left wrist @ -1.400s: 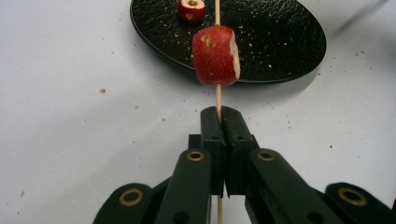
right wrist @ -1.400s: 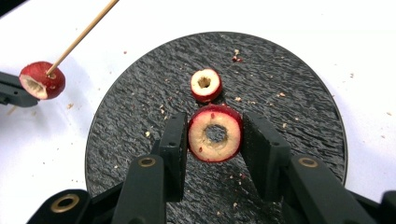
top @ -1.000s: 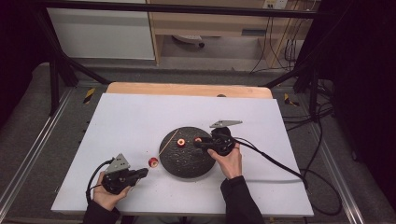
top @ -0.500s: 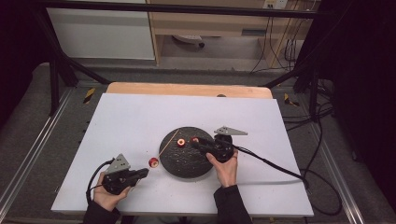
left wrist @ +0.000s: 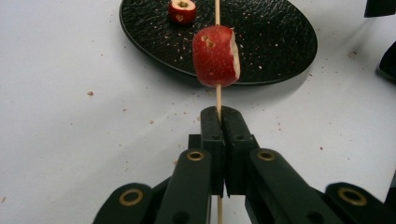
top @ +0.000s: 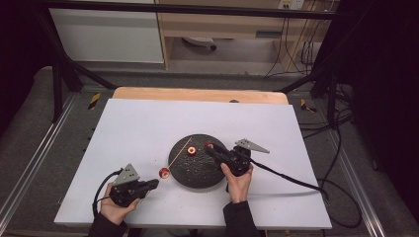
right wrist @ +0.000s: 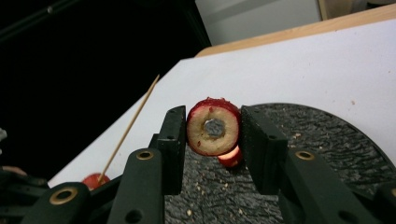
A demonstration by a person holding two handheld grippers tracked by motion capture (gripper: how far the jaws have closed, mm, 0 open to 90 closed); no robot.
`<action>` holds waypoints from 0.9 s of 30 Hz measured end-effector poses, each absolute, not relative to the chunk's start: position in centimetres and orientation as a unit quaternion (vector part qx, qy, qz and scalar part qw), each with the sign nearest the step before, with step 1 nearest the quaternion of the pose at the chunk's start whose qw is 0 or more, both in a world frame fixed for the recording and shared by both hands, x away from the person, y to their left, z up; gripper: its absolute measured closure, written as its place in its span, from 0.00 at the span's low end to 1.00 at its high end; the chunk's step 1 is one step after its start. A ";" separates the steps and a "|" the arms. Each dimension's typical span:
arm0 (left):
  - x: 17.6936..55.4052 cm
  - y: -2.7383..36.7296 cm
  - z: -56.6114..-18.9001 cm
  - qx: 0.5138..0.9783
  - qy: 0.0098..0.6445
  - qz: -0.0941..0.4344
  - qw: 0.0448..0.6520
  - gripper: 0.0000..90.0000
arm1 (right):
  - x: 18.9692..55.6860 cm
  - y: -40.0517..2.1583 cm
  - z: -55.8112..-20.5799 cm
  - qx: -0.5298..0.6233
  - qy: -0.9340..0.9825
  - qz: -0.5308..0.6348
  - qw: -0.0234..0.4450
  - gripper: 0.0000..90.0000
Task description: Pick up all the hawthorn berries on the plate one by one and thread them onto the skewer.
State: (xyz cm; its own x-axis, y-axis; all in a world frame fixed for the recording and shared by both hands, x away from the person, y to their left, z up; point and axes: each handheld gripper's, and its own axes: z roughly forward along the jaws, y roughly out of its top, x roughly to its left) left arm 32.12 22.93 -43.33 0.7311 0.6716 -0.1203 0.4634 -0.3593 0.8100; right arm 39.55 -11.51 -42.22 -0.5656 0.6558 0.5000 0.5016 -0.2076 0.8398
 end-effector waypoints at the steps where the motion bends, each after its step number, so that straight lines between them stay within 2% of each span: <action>1: 32.1 22.9 -43.3 0.816 0.347 0.116 0.447 0.98 | 39.5 -11.5 -42.2 0.464 0.620 0.630 0.063 0.70; 27: 32.2 19.8 -42.1 0.809 0.349 0.125 0.456 0.98 | 40.7 -11.8 -40.9 0.484 0.515 0.704 0.069 0.70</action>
State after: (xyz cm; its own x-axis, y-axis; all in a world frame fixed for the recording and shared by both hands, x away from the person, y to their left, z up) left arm 32.21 19.77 -42.07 0.7252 0.6789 -0.1152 0.4504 -0.3410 0.8251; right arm 40.67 -11.79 -40.86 -0.5220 0.5955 0.6107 0.4010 -0.4606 0.7919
